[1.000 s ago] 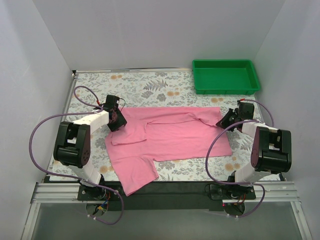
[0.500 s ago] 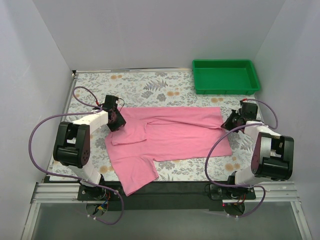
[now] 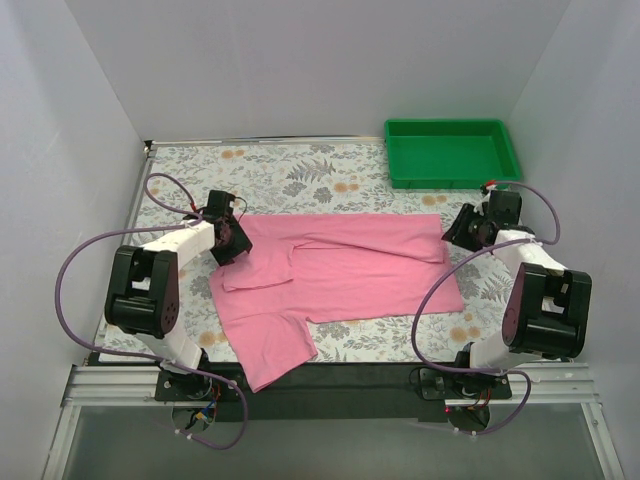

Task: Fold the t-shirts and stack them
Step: Fold the tshirt

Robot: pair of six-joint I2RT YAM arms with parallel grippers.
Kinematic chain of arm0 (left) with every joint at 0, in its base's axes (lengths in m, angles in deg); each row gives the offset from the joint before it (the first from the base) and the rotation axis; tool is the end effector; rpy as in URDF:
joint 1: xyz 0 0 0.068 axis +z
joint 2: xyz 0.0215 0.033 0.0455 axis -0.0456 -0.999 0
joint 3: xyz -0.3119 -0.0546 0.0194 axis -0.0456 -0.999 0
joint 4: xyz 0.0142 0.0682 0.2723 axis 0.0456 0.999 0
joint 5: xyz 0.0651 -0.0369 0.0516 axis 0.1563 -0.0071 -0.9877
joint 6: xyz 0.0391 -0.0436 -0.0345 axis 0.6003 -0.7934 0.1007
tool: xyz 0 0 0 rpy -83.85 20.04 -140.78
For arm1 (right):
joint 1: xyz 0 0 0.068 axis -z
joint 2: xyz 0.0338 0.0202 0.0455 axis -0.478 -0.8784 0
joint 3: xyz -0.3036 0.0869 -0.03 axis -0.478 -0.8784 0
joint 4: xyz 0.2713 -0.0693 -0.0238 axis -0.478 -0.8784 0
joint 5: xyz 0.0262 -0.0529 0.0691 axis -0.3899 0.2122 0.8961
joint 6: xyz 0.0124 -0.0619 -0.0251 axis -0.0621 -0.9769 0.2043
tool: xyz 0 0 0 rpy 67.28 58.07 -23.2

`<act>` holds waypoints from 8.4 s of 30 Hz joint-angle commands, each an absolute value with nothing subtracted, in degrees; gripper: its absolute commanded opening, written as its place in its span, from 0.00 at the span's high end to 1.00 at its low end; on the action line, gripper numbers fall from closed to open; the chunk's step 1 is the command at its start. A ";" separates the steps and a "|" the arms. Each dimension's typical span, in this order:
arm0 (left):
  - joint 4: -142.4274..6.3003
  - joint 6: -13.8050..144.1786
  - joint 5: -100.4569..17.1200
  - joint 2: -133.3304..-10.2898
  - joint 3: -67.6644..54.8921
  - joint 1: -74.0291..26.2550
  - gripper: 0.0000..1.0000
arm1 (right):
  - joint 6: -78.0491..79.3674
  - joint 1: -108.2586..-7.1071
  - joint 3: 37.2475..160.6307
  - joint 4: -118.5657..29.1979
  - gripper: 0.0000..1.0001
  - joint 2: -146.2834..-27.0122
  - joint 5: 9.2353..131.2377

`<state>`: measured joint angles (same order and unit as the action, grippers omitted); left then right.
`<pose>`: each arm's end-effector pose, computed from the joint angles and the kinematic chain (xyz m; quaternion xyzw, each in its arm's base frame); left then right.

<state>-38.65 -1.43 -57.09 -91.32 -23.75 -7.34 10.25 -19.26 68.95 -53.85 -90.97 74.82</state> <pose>0.3338 -0.0516 0.1783 -0.5591 0.8034 -0.0919 0.1830 0.3183 -0.0404 0.2015 0.1715 0.9178 0.1210 0.3371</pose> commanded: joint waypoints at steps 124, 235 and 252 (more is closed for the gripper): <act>-32.83 0.83 -67.86 -99.32 -4.20 -2.31 0.93 | -21.10 -48.33 73.40 -58.06 0.59 -96.18 49.06; -26.05 14.10 -52.23 -63.99 41.17 4.02 1.00 | -44.65 -43.67 112.17 -68.34 0.99 -49.68 49.50; -43.99 7.51 -47.38 -105.18 12.29 4.02 1.00 | -44.47 -42.09 89.75 -48.67 0.99 -87.10 44.49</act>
